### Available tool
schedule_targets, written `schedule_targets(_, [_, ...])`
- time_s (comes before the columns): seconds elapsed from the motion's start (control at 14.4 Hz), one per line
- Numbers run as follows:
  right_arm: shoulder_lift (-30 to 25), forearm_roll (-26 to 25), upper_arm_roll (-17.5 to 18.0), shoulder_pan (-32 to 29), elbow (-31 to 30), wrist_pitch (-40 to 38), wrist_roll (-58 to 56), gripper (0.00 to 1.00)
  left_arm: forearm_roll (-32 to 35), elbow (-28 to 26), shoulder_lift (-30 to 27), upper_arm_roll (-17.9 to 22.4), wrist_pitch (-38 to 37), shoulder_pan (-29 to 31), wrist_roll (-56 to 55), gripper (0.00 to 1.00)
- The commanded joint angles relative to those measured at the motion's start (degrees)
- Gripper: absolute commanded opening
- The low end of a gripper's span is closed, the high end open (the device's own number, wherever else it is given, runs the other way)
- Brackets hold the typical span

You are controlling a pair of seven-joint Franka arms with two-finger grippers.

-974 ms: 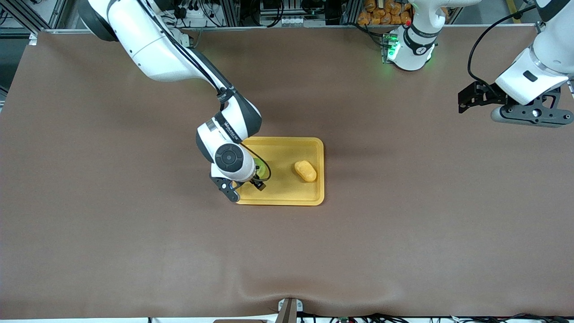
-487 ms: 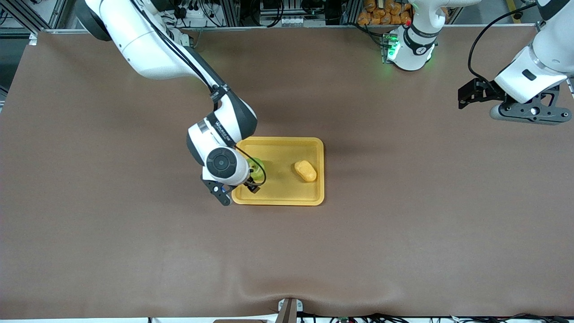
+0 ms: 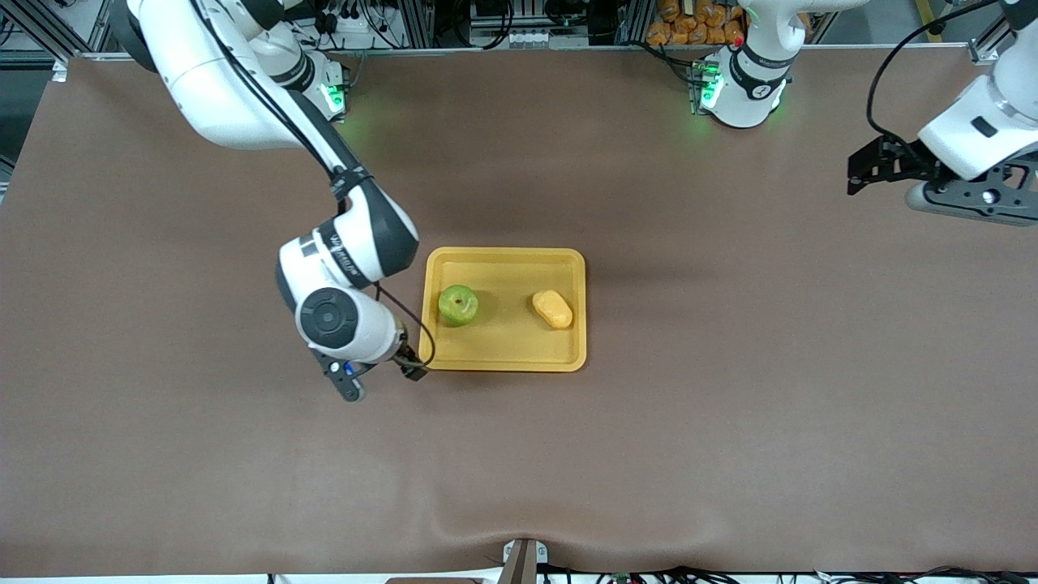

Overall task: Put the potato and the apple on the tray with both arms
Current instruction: 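Open the right gripper to release the apple in the tray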

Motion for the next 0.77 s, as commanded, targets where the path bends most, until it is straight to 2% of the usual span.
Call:
schedule_targets(0.0, [-1.74, -1.48, 0.84, -1.36, 0.92, -2.12, 0.05, 1.00, -0.03, 1.53, -0.39, -0.37, -1.55, 1.42, 0.68, 1.00])
schedule_targets(0.28, [-6.49, -4.91, 1.53, -2.93, 0.92, -5.71, -3.82, 1.00, 0.06, 3.28, 0.83, -0.72, -0.58, 1.42, 0.68, 1.00])
schedule_targets(0.42, [-8.16, -4.91, 6.78, -8.71, 0.92, -8.36, -3.91, 1.00, -0.03, 7.40, 3.99, -0.81, -0.49, 1.24, 0.76, 1.00])
schedule_targets(0.56, [-9.57, -5.00, 12.06, -14.43, 0.92, -9.59, -3.91, 1.00, 0.06, 8.39, 4.80, -0.81, -0.67, 1.15, 0.85, 1.00])
schedule_targets(0.7, [-10.54, -5.00, 13.40, -16.47, 1.01, -10.82, -3.91, 1.00, 0.06, 8.39, 4.80, -0.81, -0.67, 1.15, 0.77, 1.00])
